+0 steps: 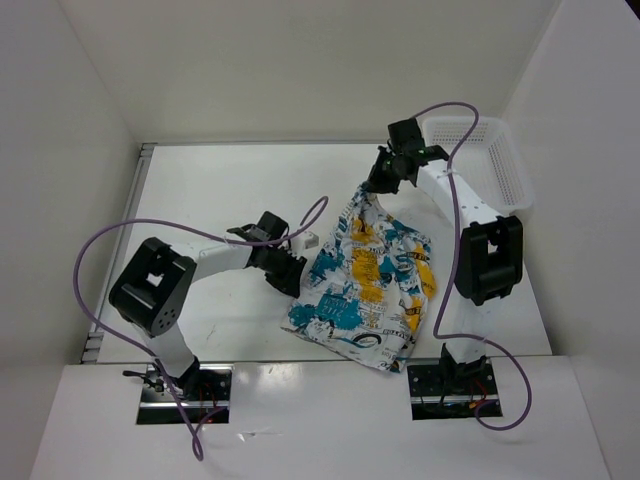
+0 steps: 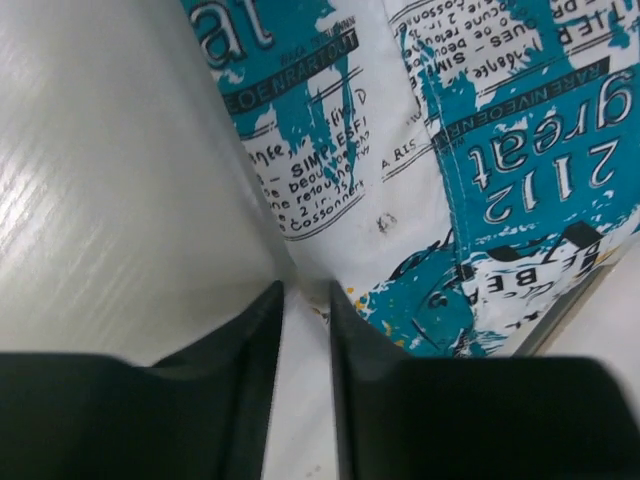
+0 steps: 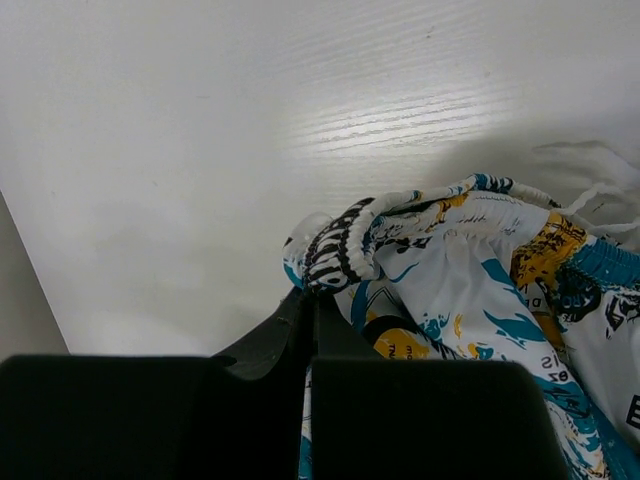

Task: Fold and stack the shorts
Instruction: Flatten the shorts out

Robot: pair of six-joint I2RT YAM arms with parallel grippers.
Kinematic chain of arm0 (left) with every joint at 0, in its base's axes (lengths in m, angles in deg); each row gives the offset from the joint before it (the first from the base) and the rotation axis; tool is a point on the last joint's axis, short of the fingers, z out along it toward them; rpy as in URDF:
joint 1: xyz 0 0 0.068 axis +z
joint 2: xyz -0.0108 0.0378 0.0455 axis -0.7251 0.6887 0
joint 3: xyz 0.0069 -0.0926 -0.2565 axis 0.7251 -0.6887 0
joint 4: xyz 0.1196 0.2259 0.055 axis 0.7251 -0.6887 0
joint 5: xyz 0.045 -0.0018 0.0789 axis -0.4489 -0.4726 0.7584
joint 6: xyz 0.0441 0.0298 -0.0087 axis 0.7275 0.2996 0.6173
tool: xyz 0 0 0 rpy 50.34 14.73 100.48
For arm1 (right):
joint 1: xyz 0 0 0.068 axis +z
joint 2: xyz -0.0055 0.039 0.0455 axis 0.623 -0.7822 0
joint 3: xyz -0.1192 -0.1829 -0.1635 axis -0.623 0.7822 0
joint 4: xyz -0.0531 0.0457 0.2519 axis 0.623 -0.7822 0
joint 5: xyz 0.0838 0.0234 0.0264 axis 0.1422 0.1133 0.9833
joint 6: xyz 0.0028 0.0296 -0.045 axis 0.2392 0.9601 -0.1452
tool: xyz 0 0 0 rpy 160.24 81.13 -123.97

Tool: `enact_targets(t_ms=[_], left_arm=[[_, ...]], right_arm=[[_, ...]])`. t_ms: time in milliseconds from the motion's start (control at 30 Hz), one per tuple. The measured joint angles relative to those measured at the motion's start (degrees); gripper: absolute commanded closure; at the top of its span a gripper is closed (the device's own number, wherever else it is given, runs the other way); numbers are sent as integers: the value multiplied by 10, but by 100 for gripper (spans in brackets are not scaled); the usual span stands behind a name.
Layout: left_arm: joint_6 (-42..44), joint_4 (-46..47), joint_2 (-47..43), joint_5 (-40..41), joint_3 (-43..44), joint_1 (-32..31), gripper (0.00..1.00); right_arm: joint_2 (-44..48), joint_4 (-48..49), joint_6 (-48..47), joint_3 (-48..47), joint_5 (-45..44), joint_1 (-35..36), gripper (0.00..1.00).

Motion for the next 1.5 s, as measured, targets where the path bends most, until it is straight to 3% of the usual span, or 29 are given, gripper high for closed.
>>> enact_targets(t_ms=[67, 167, 433, 667, 833, 867, 900, 1067, 1100, 1133, 1200, 1333, 1367, 1400, 1500], left_arm=[[1, 10, 9, -7, 0, 0, 78], [1, 19, 18, -13, 4, 0, 100], [2, 19, 25, -16, 15, 24, 100], [2, -7, 7, 22, 45, 108, 100], [2, -28, -16, 41, 92, 181, 100], [2, -32, -16, 45, 107, 194, 87], [3, -39, -16, 50, 122, 206, 84], [3, -73, -44, 76, 156, 233, 83], [3, -80, -60, 78, 146, 232, 77], [3, -83, -83, 80, 129, 231, 57], [3, -84, -135, 84, 77, 231, 56], [2, -90, -197, 85, -12, 232, 91], [3, -91, -196, 84, -24, 233, 96], [2, -91, -190, 85, -31, 233, 96], [5, -87, -153, 84, -38, 234, 75]], right_arm=[[0, 3, 0, 6, 1, -3, 100], [0, 7, 0, 15, 2, -7, 100], [1, 18, 0, 40, 6, -8, 100], [-2, 19, -2, 37, 2, -8, 100], [-37, 17, -3, -30, 0, -8, 100], [-42, 17, -3, -40, 2, -8, 100], [-45, 18, -2, -46, 3, -8, 100], [-47, 17, -2, -48, 10, -8, 100], [-47, 18, -2, -46, 10, -8, 100], [-46, 18, -2, -44, 12, -8, 100], [-46, 21, -2, -37, 15, -8, 100], [-43, 21, -2, -15, 17, -8, 100], [-43, 21, -2, -10, 17, -8, 100], [-43, 21, -2, -7, 17, -8, 100], [-42, 21, -3, 1, 19, -8, 100]])
